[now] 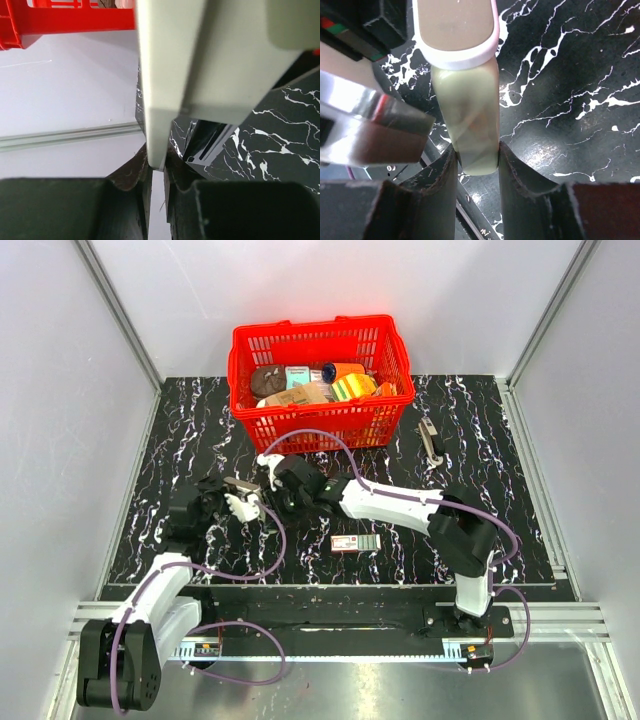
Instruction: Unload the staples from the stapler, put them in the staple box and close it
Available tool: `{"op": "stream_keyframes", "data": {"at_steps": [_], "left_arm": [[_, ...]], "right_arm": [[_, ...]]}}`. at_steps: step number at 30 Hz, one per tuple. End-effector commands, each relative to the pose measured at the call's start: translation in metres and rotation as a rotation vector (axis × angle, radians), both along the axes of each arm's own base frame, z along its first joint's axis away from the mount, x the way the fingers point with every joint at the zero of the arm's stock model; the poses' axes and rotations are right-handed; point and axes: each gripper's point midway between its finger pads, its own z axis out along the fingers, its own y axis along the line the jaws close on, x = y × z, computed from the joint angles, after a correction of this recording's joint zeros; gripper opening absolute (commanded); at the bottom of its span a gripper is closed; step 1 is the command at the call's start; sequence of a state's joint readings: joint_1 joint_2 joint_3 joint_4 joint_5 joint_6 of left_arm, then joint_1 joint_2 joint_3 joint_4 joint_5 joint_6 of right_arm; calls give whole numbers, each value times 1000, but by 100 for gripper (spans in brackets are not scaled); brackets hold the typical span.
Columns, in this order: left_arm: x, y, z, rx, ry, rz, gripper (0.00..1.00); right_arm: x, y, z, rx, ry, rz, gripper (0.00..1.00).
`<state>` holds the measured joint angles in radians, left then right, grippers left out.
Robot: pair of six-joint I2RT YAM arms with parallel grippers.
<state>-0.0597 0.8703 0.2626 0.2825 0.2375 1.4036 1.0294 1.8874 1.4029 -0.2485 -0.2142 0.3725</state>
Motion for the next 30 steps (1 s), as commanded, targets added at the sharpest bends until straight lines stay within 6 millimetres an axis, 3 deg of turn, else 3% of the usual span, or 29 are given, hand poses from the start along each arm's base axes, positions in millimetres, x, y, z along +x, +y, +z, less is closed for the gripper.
{"op": "stream_keyframes", "data": {"at_steps": [1,4,11,17,20,24,30], "left_arm": [[20,5,82,76,-266,9,0],[13,5,54,163,-239,-17,0],[10,10,19,288,-170,-34,0],[-5,16,-40,520,-37,-105,0],[-12,21,-62,556,19,-106,0],[-13,22,-65,447,59,-58,0],[7,23,-19,110,114,102,0]], "right_arm": [[9,-56,-53,-311,42,-145,0],[1,-72,-65,-373,70,-154,0],[-11,-96,-76,-432,90,-166,0],[-10,-95,-72,-425,83,-165,0],[-8,-91,-74,-421,88,-163,0],[-6,-86,-75,-408,90,-169,0],[0,-76,-67,-377,74,-174,0]]}}
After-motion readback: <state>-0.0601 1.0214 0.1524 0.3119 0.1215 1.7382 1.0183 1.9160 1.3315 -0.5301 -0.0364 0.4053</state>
